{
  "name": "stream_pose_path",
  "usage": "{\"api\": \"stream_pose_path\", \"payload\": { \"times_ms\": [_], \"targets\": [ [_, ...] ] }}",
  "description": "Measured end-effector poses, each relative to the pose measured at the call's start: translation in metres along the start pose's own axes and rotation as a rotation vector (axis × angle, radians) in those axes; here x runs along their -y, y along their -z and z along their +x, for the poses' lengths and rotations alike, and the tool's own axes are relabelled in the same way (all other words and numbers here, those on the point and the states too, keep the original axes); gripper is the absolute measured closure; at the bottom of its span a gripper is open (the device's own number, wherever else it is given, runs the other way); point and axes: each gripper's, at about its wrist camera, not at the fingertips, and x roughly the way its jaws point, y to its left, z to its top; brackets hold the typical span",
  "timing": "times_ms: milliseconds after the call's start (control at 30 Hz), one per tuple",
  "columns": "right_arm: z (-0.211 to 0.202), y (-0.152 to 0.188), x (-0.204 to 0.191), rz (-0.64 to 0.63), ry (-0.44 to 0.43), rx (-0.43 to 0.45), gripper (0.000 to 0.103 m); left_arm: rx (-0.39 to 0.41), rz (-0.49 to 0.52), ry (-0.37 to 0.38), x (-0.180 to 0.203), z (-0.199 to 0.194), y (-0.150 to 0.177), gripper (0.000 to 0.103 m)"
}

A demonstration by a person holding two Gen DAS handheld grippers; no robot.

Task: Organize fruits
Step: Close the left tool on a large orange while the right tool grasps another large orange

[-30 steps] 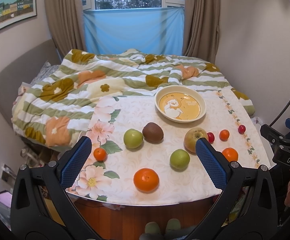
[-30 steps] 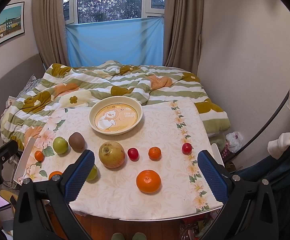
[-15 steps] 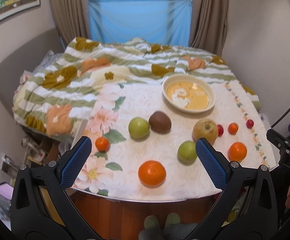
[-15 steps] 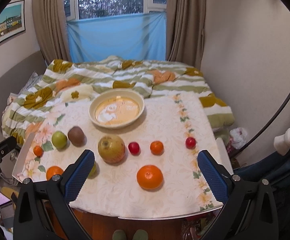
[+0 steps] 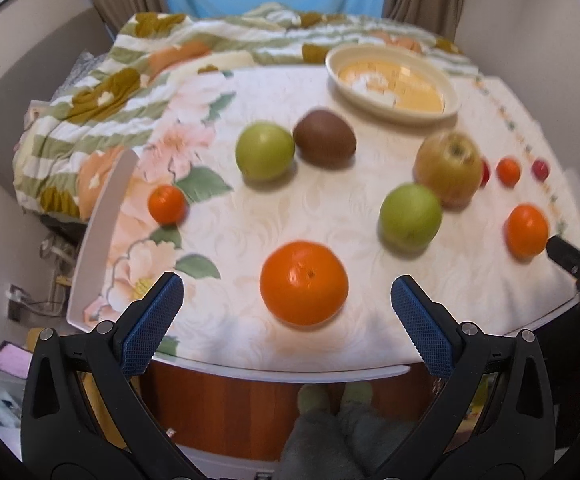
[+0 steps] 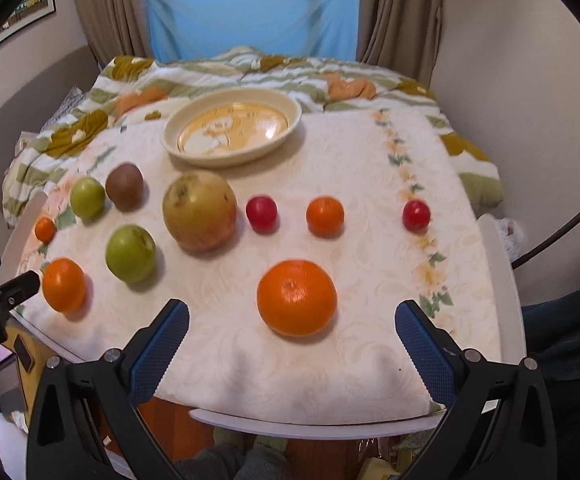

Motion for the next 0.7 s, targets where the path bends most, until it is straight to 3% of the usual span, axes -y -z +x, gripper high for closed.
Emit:
{"api": "stream_pose_path", "payload": {
  "times_ms": [300,433,500,700],
  "targets": [
    [0.032,0.003,0.008,-0.033,-0.030,-0.054,0.000,-0.051,0.020,-0.035,0.007,0.030,0.005,0.000],
    [0.043,0.004,0.009,-0.044,-0.041,-0.071,0.001,-0.079,0.000,-0.009,0.007,0.043,0.006,0.000],
    [0.047,0.006,0.009,-0.045,-0.052,-0.080,0.003,-0.099,-0.012,0.002,0.007,0.049,0.008,0.014],
    [0.059,0.008,0.008,-0.049,-0.080,-0.113,0.014,-0.116,-0.014,-0.001,0.011,0.059,0.010,0.033]
  ]
}}
